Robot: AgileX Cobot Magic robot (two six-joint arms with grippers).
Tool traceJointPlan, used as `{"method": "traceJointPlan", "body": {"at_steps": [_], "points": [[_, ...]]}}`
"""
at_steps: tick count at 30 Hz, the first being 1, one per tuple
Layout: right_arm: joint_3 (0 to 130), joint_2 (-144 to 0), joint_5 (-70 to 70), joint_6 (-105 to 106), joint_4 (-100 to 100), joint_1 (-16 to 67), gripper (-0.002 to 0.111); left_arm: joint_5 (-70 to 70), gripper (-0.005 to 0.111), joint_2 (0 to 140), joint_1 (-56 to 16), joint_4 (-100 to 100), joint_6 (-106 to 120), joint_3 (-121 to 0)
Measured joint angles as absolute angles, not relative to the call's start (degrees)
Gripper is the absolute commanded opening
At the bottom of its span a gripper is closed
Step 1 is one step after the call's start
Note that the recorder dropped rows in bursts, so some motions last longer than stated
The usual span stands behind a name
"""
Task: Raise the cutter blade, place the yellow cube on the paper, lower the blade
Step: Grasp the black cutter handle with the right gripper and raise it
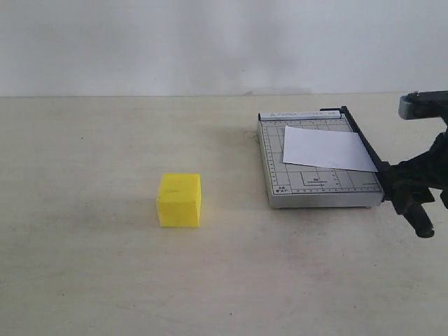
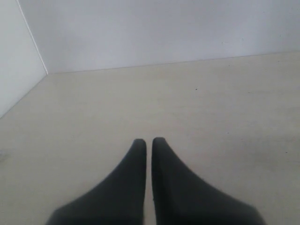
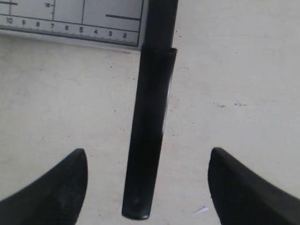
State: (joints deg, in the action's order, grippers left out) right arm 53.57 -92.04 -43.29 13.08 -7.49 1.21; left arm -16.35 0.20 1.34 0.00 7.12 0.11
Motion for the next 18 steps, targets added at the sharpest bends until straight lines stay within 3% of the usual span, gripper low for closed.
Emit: {"method": "traceJointPlan", "body": {"at_steps": [10,12,17,18], "points": [[53.6,-97.9,-39.4,14.0,-7.3,1.2,0.064,-16.3,0.004,0.2,1.3,0.0,7.1,0.1],[53.6,-98.3,-39.2,14.4,-7.2,1.2,0.052,-16.3,0.004,0.2,1.3,0.0,7.1,0.1],[53.6,-98.5,-39.4,15.3,-7.9,1.2,0.003,-16.3,0.004,0.2,1.3,0.0,7.1,0.1],[53.6,-98.5,-39.5,15.3,-8.6,1.3,-0.001,-16.3,0.004,0.2,1.3,0.0,7.1,0.1]]}}
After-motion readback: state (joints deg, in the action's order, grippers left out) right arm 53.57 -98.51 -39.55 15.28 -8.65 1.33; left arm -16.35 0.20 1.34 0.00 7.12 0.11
